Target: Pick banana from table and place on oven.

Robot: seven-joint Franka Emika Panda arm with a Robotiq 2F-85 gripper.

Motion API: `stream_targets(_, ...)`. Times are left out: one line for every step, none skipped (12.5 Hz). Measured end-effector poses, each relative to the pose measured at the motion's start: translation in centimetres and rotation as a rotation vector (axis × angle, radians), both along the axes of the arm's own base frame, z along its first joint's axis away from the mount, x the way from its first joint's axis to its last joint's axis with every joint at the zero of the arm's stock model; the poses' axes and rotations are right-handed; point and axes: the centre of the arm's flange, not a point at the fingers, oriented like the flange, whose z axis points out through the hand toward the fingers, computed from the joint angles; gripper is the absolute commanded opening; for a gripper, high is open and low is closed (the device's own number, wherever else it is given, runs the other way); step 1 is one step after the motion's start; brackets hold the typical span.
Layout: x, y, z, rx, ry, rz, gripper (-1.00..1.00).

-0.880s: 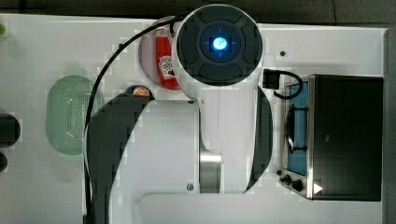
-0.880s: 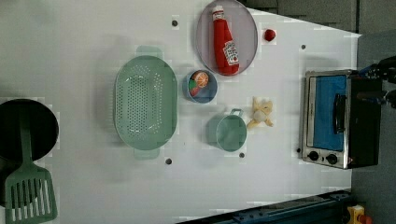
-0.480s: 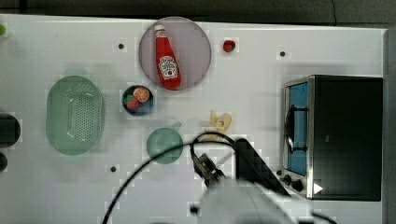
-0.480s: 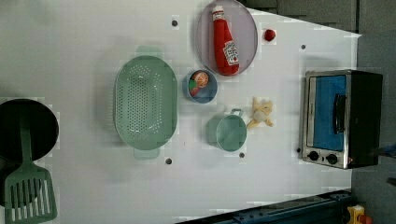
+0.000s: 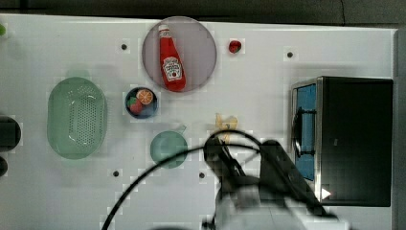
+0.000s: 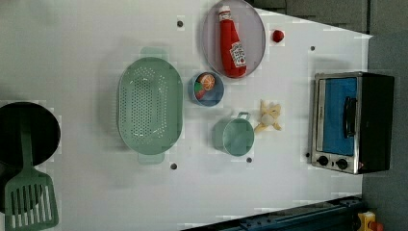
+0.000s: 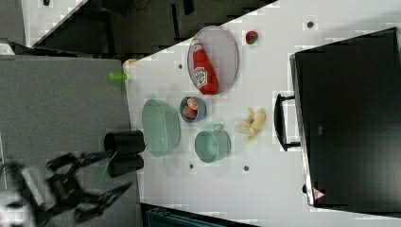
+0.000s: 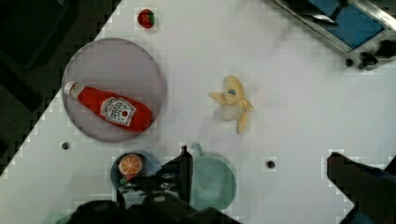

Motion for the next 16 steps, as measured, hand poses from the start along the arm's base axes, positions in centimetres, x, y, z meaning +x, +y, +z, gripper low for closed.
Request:
stream_targets(1.5,0.2,-3.3,0.005,0.033,0.002,1.00)
stream_targets(3.2,0.5,-6.9,0.001,0.053,0.008,1.00)
stream_targets(4.6,0.8,-10.9,-0.005,0.086,0.015,1.00)
stream_targets(5.5,1.3,-15.2,-0.018,0.132,0.027,1.00)
stream_targets(6.5,1.6,-19.6,-0.025,0.174,0.035,1.00)
stream_targets(7.1,1.7,-23.9,-0.023,0.224,0.036,1.00)
stream_targets(7.3,1.8,-27.9,-0.019,0.272,0.036,1.00)
stream_targets(7.0,1.6,-31.5,-0.018,0.308,0.035,1.00)
stream_targets(6.3,1.3,-34.2,-0.017,0.334,0.030,1.00)
stream_targets(5.5,1.0,-36.2,-0.015,0.336,0.023,1.00)
stream_targets(5.3,0.7,-37.7,-0.017,0.325,0.021,1.00)
stream_targets(5.6,0.5,-38.8,-0.018,0.318,0.019,1.00)
stream_targets(6.0,0.1,-39.4,-0.014,0.295,0.006,1.00)
stream_targets(6.7,-0.3,-39.7,-0.015,0.263,-0.002,1.00)
stream_targets(7.2,-0.9,-40.5,-0.019,0.235,-0.012,1.00)
stream_targets(7.8,-1.7,-41.6,-0.026,0.206,-0.023,1.00)
